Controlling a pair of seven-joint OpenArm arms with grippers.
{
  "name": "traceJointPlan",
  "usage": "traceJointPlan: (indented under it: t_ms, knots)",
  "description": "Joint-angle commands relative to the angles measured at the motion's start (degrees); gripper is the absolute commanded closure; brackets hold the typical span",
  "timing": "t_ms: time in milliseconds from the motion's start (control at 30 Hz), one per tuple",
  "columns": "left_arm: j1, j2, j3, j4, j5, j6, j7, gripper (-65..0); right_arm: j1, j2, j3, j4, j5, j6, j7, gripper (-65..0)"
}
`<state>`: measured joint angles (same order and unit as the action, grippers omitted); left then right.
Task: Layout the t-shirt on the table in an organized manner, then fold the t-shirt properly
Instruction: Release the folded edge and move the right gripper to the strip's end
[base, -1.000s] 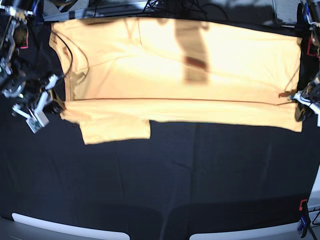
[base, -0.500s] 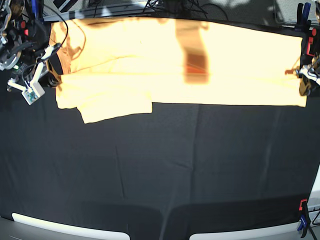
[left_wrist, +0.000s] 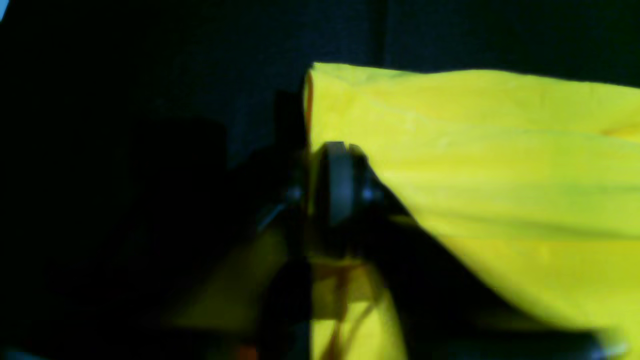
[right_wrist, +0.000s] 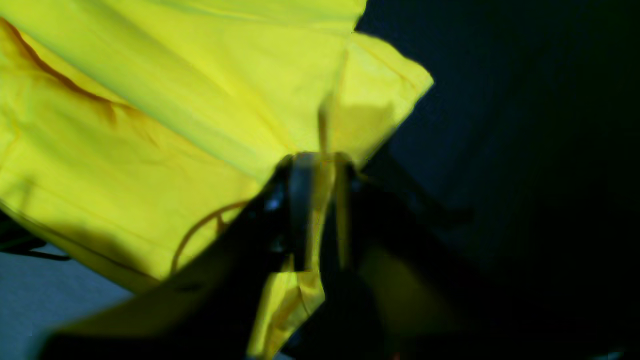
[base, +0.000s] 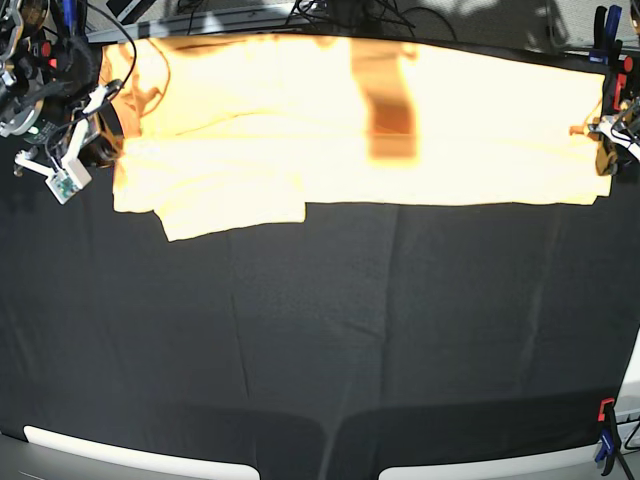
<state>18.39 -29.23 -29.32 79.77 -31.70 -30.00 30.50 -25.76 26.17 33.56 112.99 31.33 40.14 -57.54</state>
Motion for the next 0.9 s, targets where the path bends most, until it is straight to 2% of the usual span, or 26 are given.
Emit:
traceJointPlan:
  t_ms: [0, 67, 100, 300, 433, 567, 867]
  knots:
    - [-0.28, -1.29, -0.7, 0.96, -0.72, -0.09, -0.92, -24.8, 0.17, 0.98, 0.66, 0.79, 0.63, -0.14, 0.92, -22.7]
    - [-0.31, -1.29, -0.72, 0.96, -0.72, -0.09, -0.94, -26.7, 0.24, 1.01, 0.66, 0.79, 0.79, -0.14, 1.16, -29.0]
    - [-0.31, -1.29, -0.72, 0.96, -0.72, -0.09, -0.94, -26.7, 0.39, 0.98, 0.66, 0.79, 1.14, -0.14, 1.49, -30.0]
    - [-0.52, -1.25, -0.7, 0.96, -1.05, -0.07, -3.39, -26.7, 5.31, 0.96, 0.22, 0.46, 6.43, -0.14, 2.23, -30.0]
    - [-1.77, -1.07, -0.68, 0.96, -3.39, -0.09, -3.52, -26.7, 11.8, 0.96, -2.36, -3.72, 10.43, -2.93, 2.12, -30.0]
    - [-3.56, -0.24, -0.63, 0.96, -3.3, -0.09, -3.52, -26.7, 18.05, 0.98, -7.52, -12.76, 10.49, -2.95, 1.73, -30.0]
    - [-4.44, 2.89, -0.61, 0.96, -3.26, -0.11, -3.52, -26.7, 34.1, 0.96, -23.1, -32.24, 8.52, -3.65, -4.81, -29.9]
